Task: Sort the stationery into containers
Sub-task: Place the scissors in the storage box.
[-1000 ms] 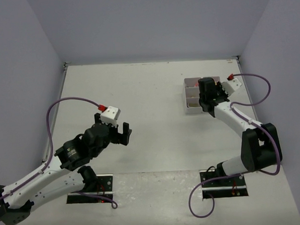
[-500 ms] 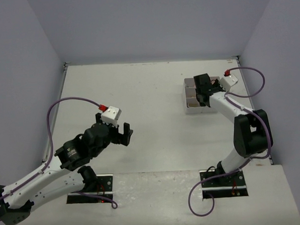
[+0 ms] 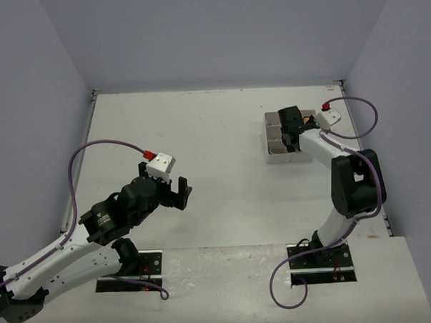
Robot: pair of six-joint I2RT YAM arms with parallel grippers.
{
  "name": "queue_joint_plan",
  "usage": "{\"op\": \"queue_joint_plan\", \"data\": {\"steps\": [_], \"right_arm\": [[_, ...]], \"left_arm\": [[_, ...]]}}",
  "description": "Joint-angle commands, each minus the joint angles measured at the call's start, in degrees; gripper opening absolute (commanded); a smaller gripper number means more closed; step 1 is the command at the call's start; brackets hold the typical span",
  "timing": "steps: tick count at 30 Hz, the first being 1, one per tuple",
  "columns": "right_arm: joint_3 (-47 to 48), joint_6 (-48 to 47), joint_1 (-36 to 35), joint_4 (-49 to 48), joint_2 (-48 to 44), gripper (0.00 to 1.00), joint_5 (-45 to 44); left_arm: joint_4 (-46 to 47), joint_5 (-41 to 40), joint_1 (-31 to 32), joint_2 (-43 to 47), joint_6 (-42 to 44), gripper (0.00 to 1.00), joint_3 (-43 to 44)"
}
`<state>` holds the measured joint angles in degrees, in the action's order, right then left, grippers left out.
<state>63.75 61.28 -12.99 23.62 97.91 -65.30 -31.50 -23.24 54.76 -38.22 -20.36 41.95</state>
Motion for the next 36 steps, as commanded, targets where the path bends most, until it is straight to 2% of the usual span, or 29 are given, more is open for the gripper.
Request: {"op": "queue_joint_plan", "data": {"steps": [1, 7, 13, 16, 18, 36], "right_arm": [[2.9, 2.3, 0.3, 0.2, 0.7, 0.0, -2.8], [3.7, 1.3, 0.3, 0.1, 1.2, 0.02, -2.5], [3.6, 1.1, 0.3, 0.2, 1.3, 0.13, -2.2], [3.6, 1.1, 0.3, 0.2, 1.2, 0.1, -2.2], [3.6, 1.1, 0.3, 0.1, 1.1, 0.04, -2.2], [3.8, 1.0, -0.1, 0.2, 1.4, 0.01, -3.1]], "left_arm": [[2.5, 0.7, -0.1, -0.1, 1.2, 1.0, -0.8], [2.8, 1.2, -0.1, -0.2, 1.3, 1.0, -0.9], [3.1, 2.4, -0.1, 0.1, 1.8, 1.0, -1.0], [3.2, 2.5, -0.1, 0.3, 1.9, 1.0, -1.1], [3.3, 2.6, -0.1, 0.3, 1.9, 1.0, -1.0], [3.3, 2.8, -0.1, -0.4, 2.6, 1.0, -0.6]]}}
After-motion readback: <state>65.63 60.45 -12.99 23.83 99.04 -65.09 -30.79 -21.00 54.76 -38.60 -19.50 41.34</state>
